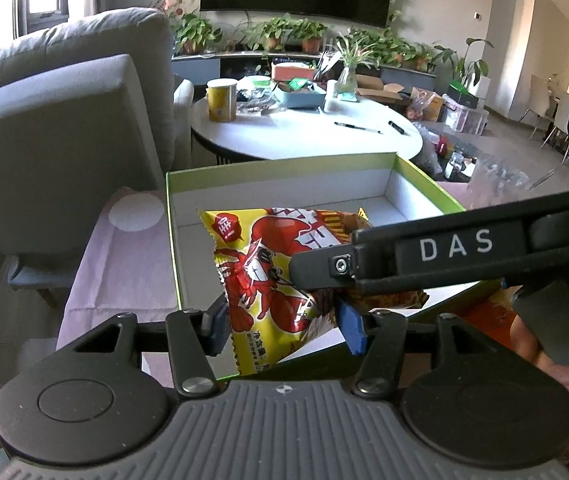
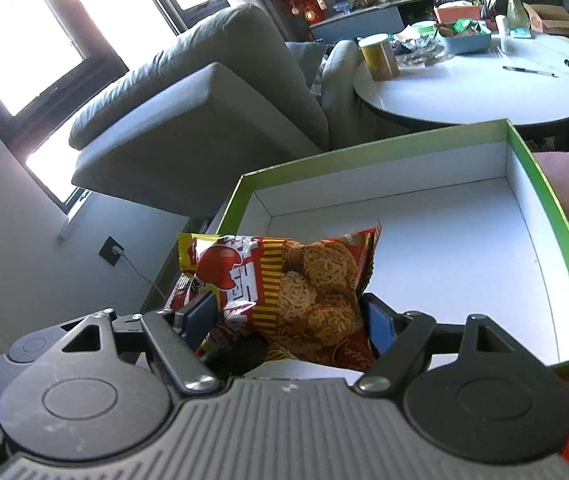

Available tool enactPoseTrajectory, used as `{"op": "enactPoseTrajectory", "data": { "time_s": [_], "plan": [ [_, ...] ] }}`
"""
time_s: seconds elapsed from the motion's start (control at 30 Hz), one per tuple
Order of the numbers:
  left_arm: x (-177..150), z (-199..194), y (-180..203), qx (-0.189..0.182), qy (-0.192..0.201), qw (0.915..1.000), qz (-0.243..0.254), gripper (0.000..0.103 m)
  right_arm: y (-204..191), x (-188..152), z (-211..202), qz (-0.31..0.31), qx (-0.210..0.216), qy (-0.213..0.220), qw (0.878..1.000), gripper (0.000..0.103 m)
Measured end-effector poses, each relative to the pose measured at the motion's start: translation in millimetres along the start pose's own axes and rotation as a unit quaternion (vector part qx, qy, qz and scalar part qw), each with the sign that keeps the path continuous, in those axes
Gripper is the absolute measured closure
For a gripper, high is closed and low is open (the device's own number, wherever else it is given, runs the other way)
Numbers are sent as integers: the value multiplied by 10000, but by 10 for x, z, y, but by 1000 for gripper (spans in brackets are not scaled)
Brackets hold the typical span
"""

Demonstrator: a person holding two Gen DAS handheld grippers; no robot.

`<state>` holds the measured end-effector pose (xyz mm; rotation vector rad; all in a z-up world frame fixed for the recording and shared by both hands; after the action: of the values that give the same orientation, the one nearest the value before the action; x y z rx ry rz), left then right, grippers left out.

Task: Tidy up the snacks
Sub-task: 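Carry the cracker bag into the green box and open the right gripper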

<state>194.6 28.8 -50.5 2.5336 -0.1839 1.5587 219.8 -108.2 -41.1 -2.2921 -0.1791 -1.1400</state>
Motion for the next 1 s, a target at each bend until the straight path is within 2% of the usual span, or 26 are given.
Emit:
{"op": "enactPoseTrajectory", "data": {
  "time_s": [0.07, 0.13, 0.23, 0.27, 0.3, 0.33, 0.43, 0.63, 0.87, 1.0],
  "plan": [
    [-33, 17, -15, 67, -64, 10000, 19, 48, 5, -16, 43, -1, 12, -65, 10000, 45],
    [-57, 12, -30, 202, -90, 9997, 82, 36, 7, -34, 78, -6, 24, -137, 9999, 45],
    [-58, -79, -42, 177, 23, 9998, 122, 35, 40, -47, 68, 10, -59, -136, 9999, 44],
    [-50, -123, -42, 171, 59, 9998, 118, 32, 50, -42, 44, 16, -75, -108, 9999, 44],
    [-40, -163, -45, 222, 101, 9996, 124, 23, 66, -37, 16, 19, -80, -70, 9999, 44],
    [-28, -211, -46, 317, 183, 9992, 153, 21, 83, -26, -28, 31, -95, -18, 9999, 42],
    [-12, -320, -36, 432, 327, 9981, 277, 21, 123, -11, -160, 76, -125, 87, 9999, 39],
    [-69, -518, -66, 458, 334, 9982, 171, 20, 66, -74, -426, -107, -70, 338, 9993, 39],
    [-278, -783, -99, 526, 291, 9982, -35, 20, -26, -241, -774, -530, -149, 1023, 9932, 39],
    [-383, -945, -30, 441, 286, 9986, -20, 17, -29, -303, -818, -552, -71, 923, 9942, 39]
  ]
}}
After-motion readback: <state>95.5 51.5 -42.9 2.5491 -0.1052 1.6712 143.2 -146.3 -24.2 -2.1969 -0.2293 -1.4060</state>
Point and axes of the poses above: each gripper's, at about its wrist camera, not at the fingertips, and z roughly the way its jaws point, y to its right, x to its top, the point moved 3 cm from there along z, roughly the way its jaws point, and after that the axes turned 14 degrees about y, right-handed, at the moved point
